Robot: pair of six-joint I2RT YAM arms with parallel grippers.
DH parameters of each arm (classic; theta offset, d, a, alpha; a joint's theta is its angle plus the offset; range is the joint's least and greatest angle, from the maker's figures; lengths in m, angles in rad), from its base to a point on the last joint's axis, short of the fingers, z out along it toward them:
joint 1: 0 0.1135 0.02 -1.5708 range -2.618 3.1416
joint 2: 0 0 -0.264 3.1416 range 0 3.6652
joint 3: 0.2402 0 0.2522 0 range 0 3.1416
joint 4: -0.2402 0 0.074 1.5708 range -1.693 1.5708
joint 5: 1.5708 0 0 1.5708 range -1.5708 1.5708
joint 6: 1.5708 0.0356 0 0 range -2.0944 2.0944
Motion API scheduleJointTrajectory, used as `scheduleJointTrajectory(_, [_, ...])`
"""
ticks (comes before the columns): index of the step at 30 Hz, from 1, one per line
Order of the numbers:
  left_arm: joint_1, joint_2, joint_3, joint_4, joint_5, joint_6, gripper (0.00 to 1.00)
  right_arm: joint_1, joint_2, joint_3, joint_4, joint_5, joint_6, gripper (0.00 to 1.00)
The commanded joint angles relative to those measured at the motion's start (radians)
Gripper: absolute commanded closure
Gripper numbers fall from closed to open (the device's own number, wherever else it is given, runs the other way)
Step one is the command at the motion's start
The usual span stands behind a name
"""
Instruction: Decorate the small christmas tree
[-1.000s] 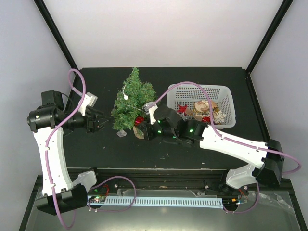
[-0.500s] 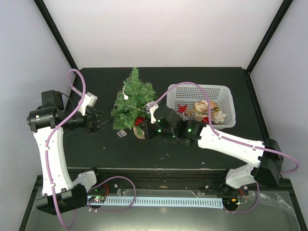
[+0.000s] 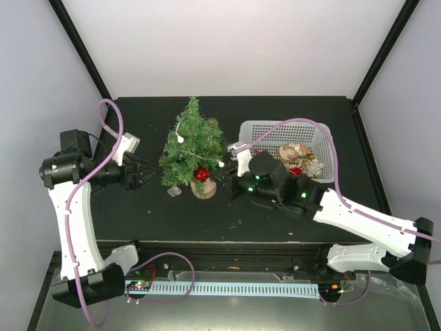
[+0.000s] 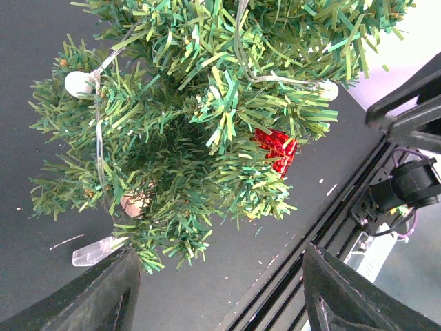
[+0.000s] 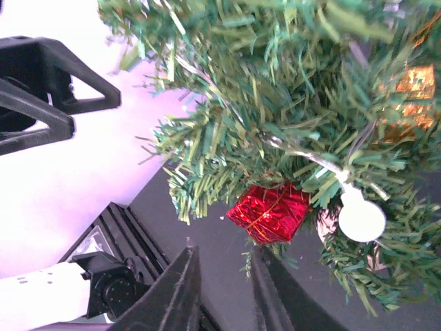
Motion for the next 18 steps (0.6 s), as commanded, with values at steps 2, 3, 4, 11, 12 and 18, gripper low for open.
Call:
scheduleJointTrajectory(2, [-0.003,-0.001,-0.004,0.012,0.004,0.026,0.34,-0.006,-0.052,-0.007,-0.062,0.092,0.009,0.69])
scheduleJointTrajectory(3, [-0.005,-0.002,-0.003,0.012,0.004,0.026,0.34,-0.01,-0.059,-0.005,-0.09,0.13,0.02,0.65])
scheduleJointTrajectory(4, [-0.005,0.001,-0.004,0.012,0.004,0.025,0.34,-0.018,-0.063,0.006,-0.141,0.181,0.043,0.62])
scheduleJointTrajectory(11, [-0.005,0.001,-0.006,0.014,0.002,0.027,0.34,-0.332,0.003,0.069,-0.508,0.224,0.149,0.64])
scheduleJointTrajectory(12, [-0.005,0.001,-0.008,0.018,0.002,0.027,0.34,-0.38,0.02,0.082,-0.521,0.222,0.119,0.62])
scheduleJointTrajectory(18, [-0.005,0.014,-0.003,0.018,0.008,0.02,0.34,-0.627,0.184,0.132,-0.502,0.047,0.02,0.57])
